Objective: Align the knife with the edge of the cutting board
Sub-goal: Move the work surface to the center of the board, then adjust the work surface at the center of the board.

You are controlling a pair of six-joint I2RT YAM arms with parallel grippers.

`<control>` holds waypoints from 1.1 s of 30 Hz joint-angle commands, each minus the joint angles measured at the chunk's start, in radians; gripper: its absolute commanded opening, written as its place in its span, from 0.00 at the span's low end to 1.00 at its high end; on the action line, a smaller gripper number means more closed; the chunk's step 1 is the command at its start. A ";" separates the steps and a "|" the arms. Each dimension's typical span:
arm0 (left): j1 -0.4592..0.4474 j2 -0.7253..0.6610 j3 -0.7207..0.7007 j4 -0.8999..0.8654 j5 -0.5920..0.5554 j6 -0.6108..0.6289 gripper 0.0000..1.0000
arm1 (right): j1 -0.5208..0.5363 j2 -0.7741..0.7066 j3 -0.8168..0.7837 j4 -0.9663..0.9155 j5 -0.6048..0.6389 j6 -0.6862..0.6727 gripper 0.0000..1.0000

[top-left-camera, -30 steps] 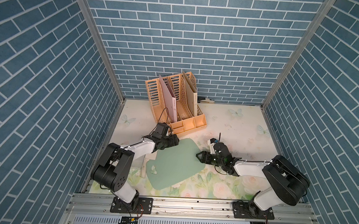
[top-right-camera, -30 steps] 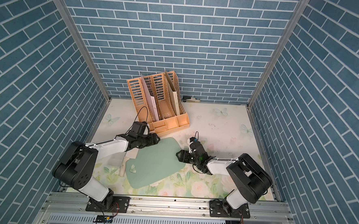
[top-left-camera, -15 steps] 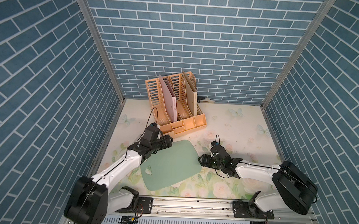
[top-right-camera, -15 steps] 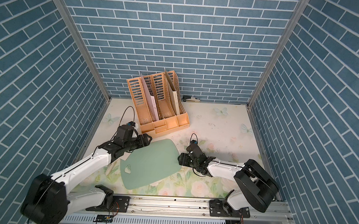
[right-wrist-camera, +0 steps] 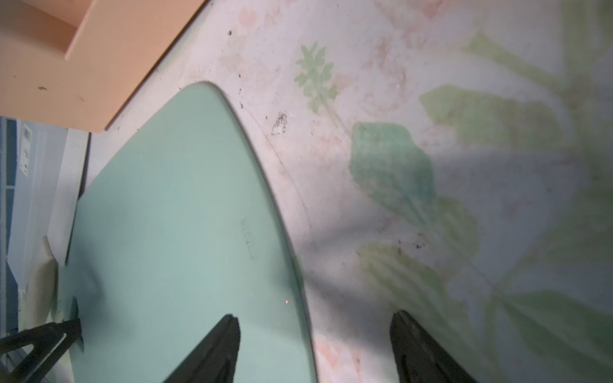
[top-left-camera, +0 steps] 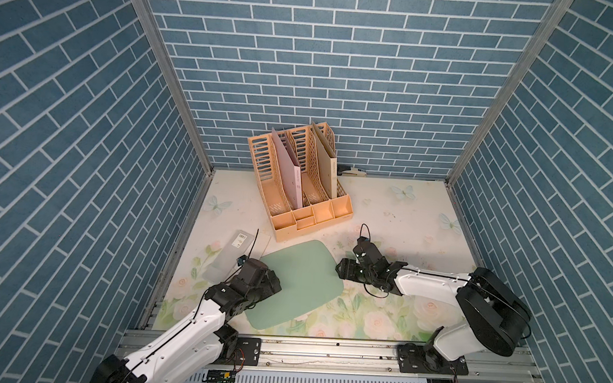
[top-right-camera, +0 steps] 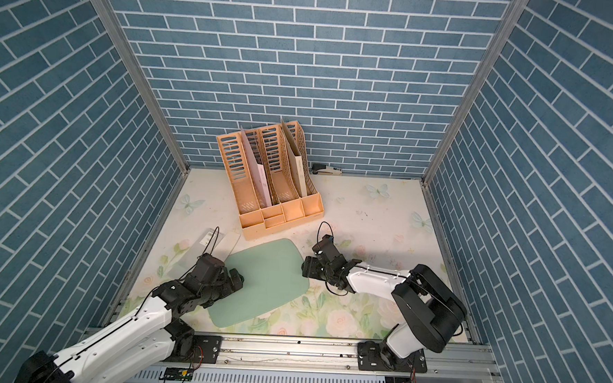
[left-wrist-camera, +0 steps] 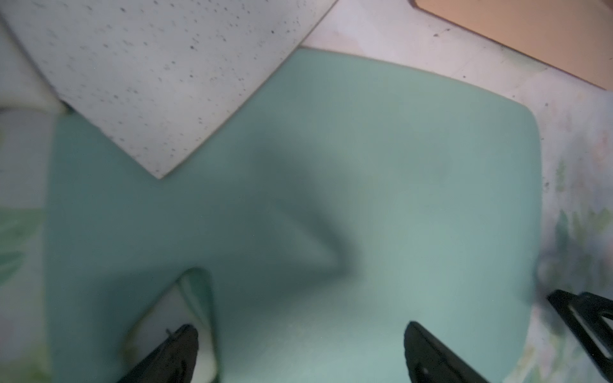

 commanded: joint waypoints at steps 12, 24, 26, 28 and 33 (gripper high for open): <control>-0.135 0.248 -0.038 0.456 0.132 0.043 0.99 | 0.010 0.017 -0.199 0.125 -0.230 0.068 0.73; -0.295 0.664 0.248 0.576 0.106 0.086 0.96 | 0.008 -0.264 -0.356 0.001 -0.154 0.112 0.73; -0.294 0.668 0.243 0.580 0.108 0.086 0.96 | 0.009 -0.277 -0.354 -0.007 -0.150 0.114 0.73; -0.296 0.661 0.227 0.588 0.130 0.080 0.96 | 0.007 -0.279 -0.347 -0.015 -0.144 0.117 0.73; -0.304 0.623 0.204 0.602 0.171 0.065 0.94 | 0.009 -0.278 -0.319 -0.036 -0.138 0.115 0.73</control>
